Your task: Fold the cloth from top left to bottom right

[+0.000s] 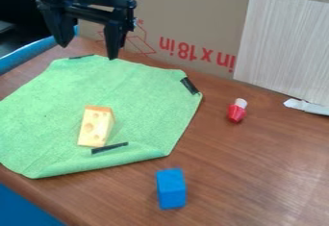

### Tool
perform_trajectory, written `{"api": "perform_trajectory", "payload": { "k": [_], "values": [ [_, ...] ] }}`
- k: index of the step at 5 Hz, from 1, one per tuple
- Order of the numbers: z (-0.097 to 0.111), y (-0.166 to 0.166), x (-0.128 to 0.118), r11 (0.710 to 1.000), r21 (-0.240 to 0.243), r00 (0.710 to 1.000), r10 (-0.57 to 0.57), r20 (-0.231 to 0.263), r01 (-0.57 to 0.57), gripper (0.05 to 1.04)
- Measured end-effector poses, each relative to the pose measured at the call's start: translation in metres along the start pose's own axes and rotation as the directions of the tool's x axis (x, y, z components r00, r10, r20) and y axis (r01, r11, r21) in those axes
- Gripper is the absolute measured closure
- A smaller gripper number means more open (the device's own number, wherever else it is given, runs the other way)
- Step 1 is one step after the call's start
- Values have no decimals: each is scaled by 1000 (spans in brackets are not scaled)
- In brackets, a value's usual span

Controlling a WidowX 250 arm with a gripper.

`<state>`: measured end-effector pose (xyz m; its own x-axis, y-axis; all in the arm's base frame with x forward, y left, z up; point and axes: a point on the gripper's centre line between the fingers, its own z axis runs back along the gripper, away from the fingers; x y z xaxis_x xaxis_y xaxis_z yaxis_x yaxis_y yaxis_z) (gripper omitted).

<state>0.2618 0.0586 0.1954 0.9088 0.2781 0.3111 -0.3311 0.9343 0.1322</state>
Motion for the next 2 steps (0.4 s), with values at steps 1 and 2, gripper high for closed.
{"api": "perform_trajectory", "payload": {
  "k": [1, 2],
  "values": [
    [-7, -1, 0, 1000, 3, 1000, -9, -18, 9, 82],
    [-42, 20, 19, 998, 64, 999, -24, -33, 26, 82]
  ]
}}
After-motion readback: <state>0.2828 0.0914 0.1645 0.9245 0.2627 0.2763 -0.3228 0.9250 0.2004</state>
